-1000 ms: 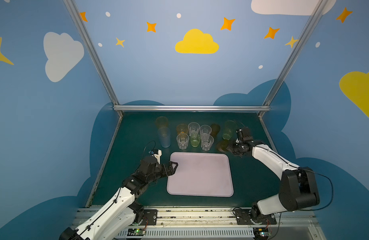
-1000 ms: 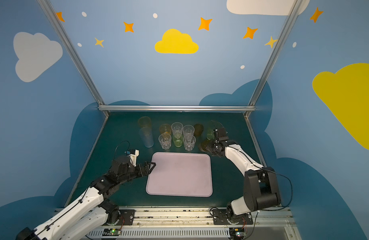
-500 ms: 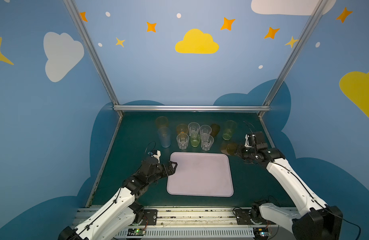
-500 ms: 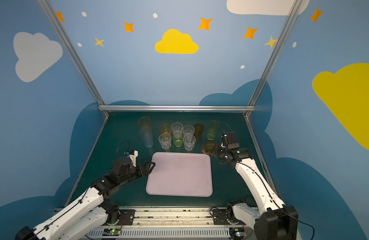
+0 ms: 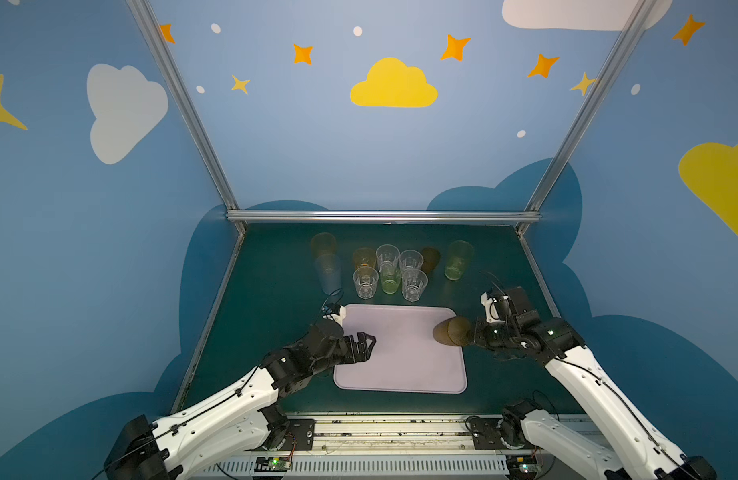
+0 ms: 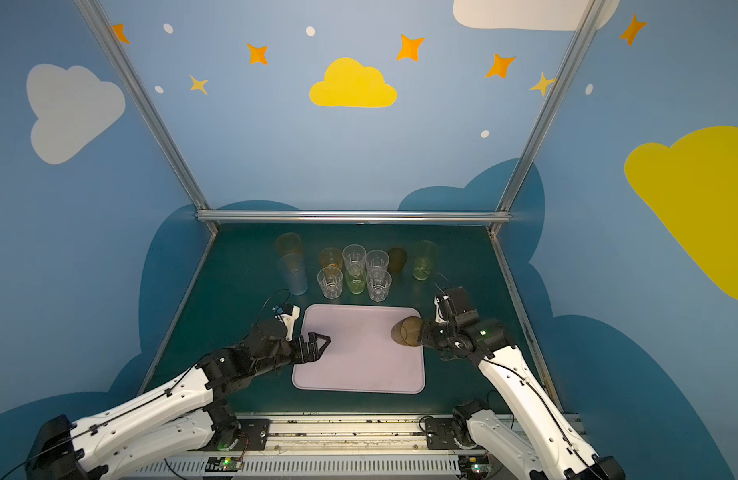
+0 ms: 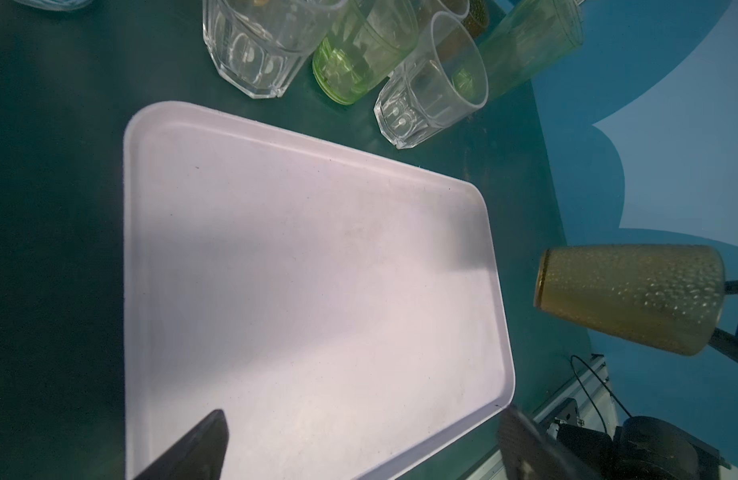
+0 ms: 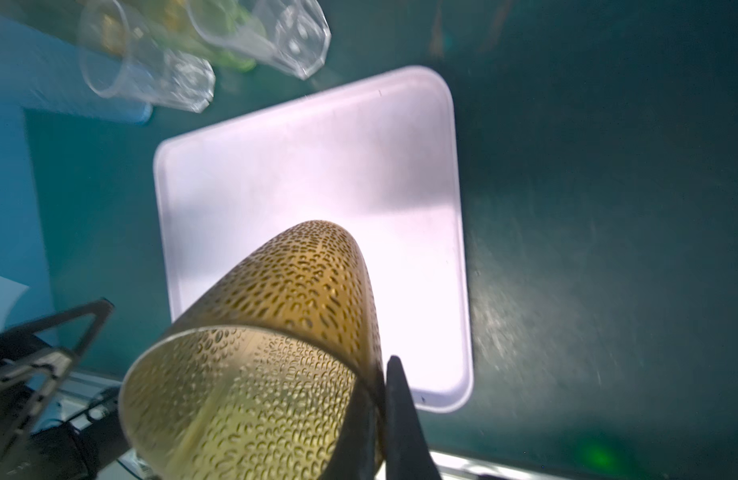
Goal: Place the glasses into the tray
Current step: 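Carry the gold dimpled glass with the right gripper over the lilac tray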
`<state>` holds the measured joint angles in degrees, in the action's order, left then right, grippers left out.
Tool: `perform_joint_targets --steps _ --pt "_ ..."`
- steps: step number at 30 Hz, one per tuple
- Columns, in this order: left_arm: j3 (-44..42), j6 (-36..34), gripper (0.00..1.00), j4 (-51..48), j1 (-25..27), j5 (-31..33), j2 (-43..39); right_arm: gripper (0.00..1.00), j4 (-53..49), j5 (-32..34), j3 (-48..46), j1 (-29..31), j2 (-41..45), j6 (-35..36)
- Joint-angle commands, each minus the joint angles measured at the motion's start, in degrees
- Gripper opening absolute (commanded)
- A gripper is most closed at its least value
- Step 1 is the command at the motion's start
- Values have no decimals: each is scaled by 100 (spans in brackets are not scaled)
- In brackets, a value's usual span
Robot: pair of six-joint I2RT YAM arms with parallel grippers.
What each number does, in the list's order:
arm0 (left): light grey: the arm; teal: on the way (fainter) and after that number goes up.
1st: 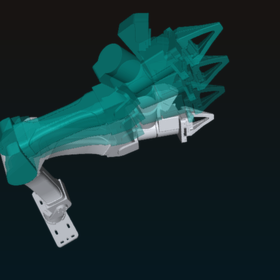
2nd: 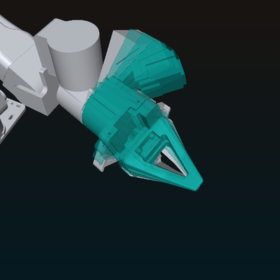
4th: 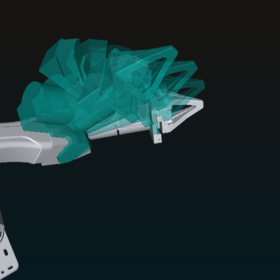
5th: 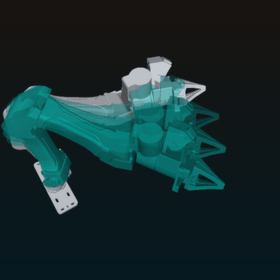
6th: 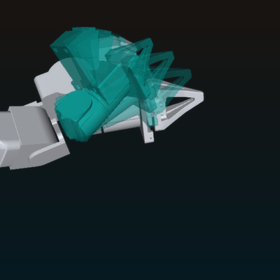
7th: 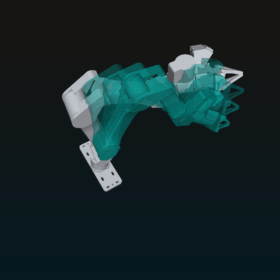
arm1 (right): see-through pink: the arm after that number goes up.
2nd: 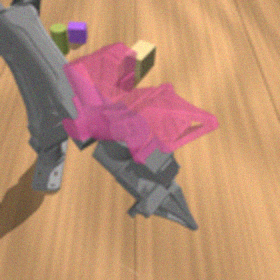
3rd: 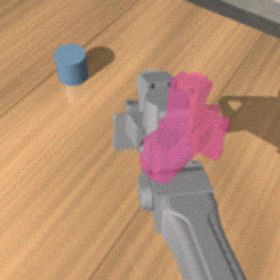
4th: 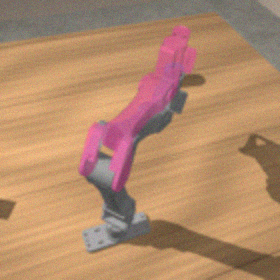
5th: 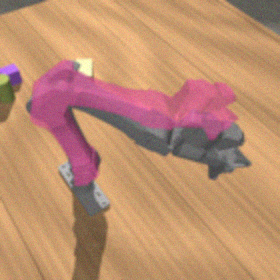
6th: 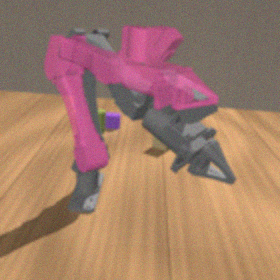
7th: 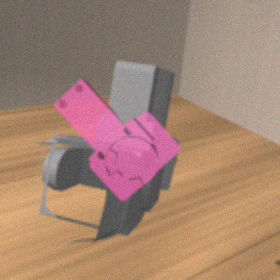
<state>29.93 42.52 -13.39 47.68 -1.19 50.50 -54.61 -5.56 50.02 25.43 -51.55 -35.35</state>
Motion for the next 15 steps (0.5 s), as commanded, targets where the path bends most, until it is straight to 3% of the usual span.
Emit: perform_joint_targets --steps 1,15 --pt "188 3 100 -179 70 222 -26 0 -468 329 -23 210 110 -85" --pt "-4 176 100 46 197 286 -115 0 -759 854 -63 778 -47 -257"
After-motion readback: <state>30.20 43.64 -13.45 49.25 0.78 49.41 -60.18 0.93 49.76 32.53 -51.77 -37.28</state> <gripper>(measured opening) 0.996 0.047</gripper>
